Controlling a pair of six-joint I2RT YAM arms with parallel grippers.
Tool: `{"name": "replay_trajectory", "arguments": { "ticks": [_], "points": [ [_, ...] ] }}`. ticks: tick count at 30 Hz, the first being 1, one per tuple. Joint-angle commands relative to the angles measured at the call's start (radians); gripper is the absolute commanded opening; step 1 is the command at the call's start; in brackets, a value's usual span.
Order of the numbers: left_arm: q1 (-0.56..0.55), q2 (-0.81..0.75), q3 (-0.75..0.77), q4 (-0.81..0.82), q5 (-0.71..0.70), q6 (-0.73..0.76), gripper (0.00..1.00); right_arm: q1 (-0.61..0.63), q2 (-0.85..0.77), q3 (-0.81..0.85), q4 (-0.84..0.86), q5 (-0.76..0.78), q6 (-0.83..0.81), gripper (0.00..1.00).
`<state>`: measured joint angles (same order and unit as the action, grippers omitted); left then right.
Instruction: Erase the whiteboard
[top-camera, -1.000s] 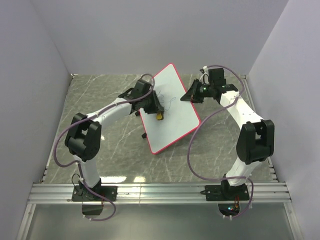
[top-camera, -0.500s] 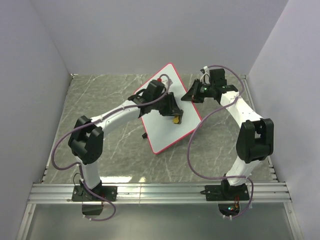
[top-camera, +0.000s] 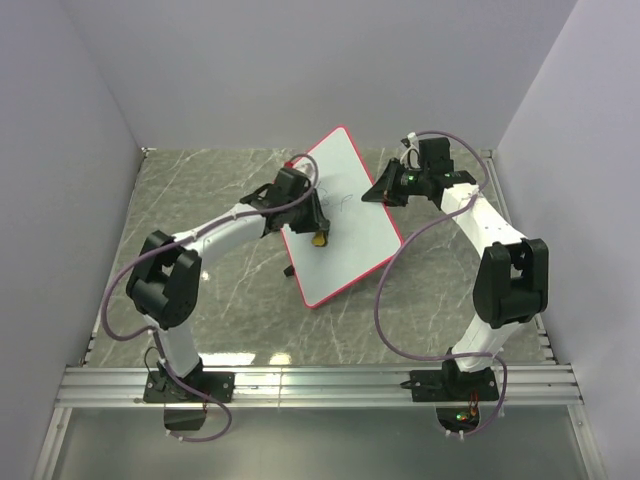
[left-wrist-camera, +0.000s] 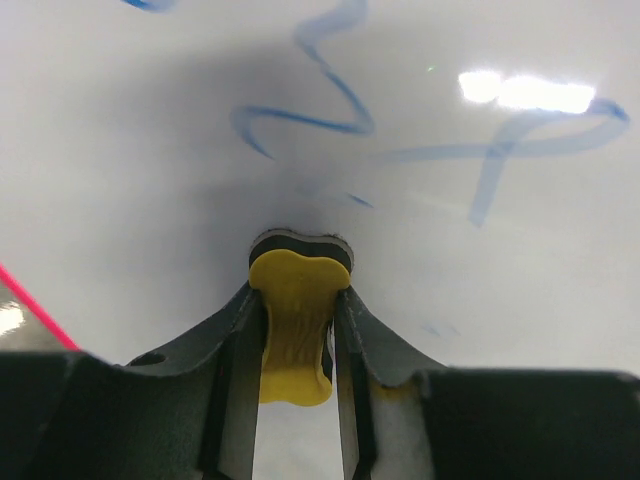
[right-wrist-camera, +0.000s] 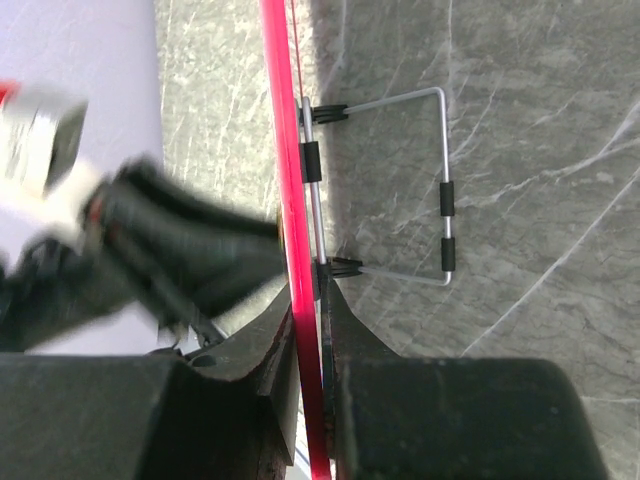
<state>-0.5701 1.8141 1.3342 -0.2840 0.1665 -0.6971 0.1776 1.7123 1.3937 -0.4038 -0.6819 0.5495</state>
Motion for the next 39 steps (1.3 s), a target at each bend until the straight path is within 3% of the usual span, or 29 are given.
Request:
{"name": "replay_trajectory", "arguments": {
  "ticks": [1, 5, 11, 18, 23, 32, 39],
  "points": [
    [-0.201, 0.045, 0.011, -0.095, 0.025, 0.077, 0.00, 0.046, 0.000, 0.017, 0.011, -0.011, 0.090, 0.00],
    [-0.263, 0.022, 0.002, -0.072, 0.044, 0.062, 0.00, 0.046, 0.013, 0.036, -0.004, -0.007, 0.083, 0.00],
    [-0.251, -0.010, -0.082, -0.024, 0.019, 0.012, 0.00, 0.046, 0.018, 0.033, -0.018, -0.015, 0.066, 0.00],
    [-0.059, 0.004, -0.194, 0.062, 0.033, -0.016, 0.00, 0.046, -0.011, 0.031, -0.030, -0.008, 0.061, 0.00],
    [-0.019, 0.066, -0.080, 0.003, 0.031, 0.042, 0.00, 0.048, -0.025, -0.001, -0.021, -0.013, 0.058, 0.00],
    [-0.088, 0.140, 0.164, -0.043, 0.117, 0.065, 0.00, 0.053, -0.037, -0.073, 0.002, -0.004, 0.056, 0.00],
    [-0.004, 0.217, 0.249, -0.060, 0.130, 0.062, 0.00, 0.059, -0.040, -0.073, -0.024, 0.008, 0.040, 0.00]
  ]
}}
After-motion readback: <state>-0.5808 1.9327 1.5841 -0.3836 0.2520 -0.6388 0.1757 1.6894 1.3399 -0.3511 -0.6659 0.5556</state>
